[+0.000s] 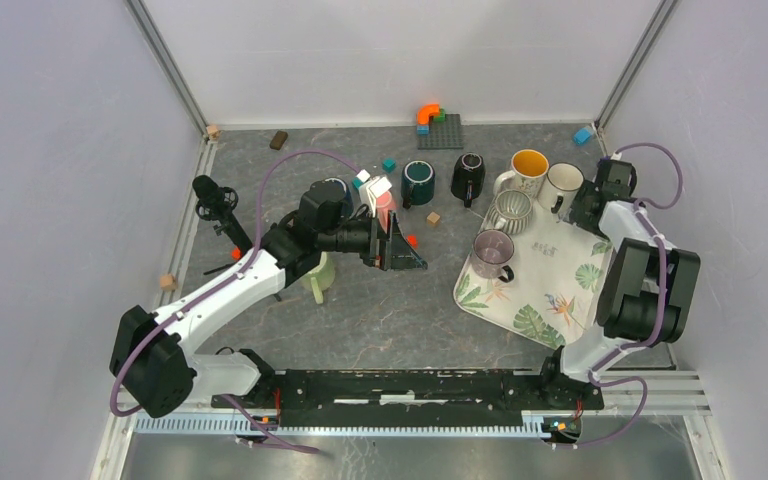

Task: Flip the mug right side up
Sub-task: Place the cup on the tray.

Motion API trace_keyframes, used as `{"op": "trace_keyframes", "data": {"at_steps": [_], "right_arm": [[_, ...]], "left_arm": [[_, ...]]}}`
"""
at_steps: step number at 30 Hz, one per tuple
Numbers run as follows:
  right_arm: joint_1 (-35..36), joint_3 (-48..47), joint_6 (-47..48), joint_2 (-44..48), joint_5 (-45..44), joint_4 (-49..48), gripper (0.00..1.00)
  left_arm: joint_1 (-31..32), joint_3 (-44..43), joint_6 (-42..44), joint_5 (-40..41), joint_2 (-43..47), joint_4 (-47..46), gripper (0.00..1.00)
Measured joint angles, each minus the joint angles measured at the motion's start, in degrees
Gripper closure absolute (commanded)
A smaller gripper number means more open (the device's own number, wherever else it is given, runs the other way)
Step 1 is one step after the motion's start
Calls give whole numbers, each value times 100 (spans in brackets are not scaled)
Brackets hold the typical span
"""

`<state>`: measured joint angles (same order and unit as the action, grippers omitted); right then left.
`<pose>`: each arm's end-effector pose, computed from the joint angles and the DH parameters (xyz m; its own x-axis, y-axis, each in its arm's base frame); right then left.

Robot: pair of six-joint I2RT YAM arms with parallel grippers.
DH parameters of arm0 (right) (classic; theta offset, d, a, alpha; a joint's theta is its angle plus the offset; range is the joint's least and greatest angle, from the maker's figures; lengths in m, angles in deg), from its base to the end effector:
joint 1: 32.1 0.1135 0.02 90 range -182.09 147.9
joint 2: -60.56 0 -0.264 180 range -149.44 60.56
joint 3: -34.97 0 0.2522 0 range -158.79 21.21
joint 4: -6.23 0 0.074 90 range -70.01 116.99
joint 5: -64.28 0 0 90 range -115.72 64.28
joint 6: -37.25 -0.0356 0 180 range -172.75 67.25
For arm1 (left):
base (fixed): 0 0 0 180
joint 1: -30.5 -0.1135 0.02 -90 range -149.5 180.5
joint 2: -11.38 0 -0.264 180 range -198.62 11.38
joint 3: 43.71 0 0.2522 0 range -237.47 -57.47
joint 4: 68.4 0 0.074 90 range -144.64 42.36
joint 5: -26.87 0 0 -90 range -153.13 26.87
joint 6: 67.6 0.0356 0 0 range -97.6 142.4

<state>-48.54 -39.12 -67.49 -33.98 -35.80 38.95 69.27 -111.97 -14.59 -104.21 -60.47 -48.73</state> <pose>0.3268 -0.1029 0.2013 -0.6459 0.4518 -0.6154 0.5621 0.8269 0.0170 0.2053 -0.1949 0.3088 -0.8131 0.0714 -0.5777 0.5677 0.3163 -0.7600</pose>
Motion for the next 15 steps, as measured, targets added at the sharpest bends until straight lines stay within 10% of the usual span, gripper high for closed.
{"op": "trace_keyframes", "data": {"at_steps": [15], "right_arm": [[271,638,-17,2127,105,9,7]], "left_arm": [[0,0,127,426,-52,291,0]]}}
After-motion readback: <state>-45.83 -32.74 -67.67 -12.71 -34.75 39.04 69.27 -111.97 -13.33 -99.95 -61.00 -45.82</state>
